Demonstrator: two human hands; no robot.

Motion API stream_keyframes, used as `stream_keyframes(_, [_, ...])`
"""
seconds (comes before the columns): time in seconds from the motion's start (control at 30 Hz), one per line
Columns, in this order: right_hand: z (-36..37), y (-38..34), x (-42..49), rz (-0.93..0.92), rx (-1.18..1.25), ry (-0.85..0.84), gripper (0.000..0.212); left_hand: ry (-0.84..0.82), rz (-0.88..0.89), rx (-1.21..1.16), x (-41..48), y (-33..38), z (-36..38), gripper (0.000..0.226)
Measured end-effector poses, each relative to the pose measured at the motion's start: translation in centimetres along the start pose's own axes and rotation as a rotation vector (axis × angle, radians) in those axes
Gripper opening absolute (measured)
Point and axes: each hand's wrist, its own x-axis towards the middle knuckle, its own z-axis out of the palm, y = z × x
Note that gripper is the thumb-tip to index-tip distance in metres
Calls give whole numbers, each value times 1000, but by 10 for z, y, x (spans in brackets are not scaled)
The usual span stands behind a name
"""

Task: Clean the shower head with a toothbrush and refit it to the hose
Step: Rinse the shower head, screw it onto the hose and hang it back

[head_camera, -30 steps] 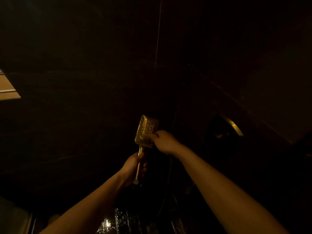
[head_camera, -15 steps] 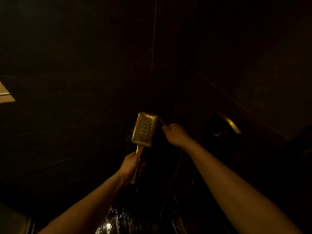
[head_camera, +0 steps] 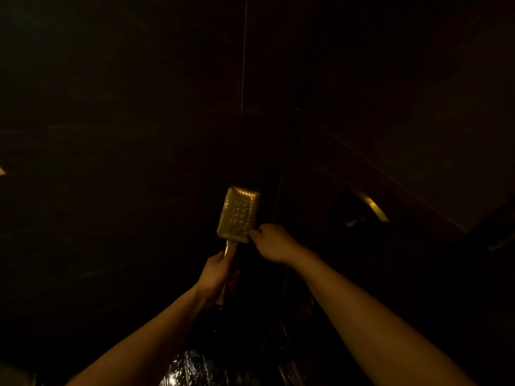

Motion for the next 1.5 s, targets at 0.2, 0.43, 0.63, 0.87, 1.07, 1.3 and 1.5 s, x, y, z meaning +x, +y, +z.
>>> stream_keyframes(0.2, [-29,14,9,44,147,167,38,-34,-10,22,5,-3,7,43])
stream_keyframes(0.43, [-27,34,9,60,166,155,38,-52,-20,66,14,-5,25,48])
stream_keyframes(0.63, [-51,76,4,160,170,188,32,-71,-8,63,26,-5,46,46])
stream_keyframes(0.87, [-64,102,1,61,229,260,30,-98,-15,124,37,-7,94,47])
stream_keyframes(1.07, [-79,135,7,137,210,252,23,-109,-44,130,46,-7,125,49])
stream_keyframes(1.3, [-69,163,18,195,240,305,28,-65,-90,86,56,-16,137,45])
stream_keyframes(1.5, [-69,168,29,184,193,329,29,-73,-65,140,62,-16,146,49])
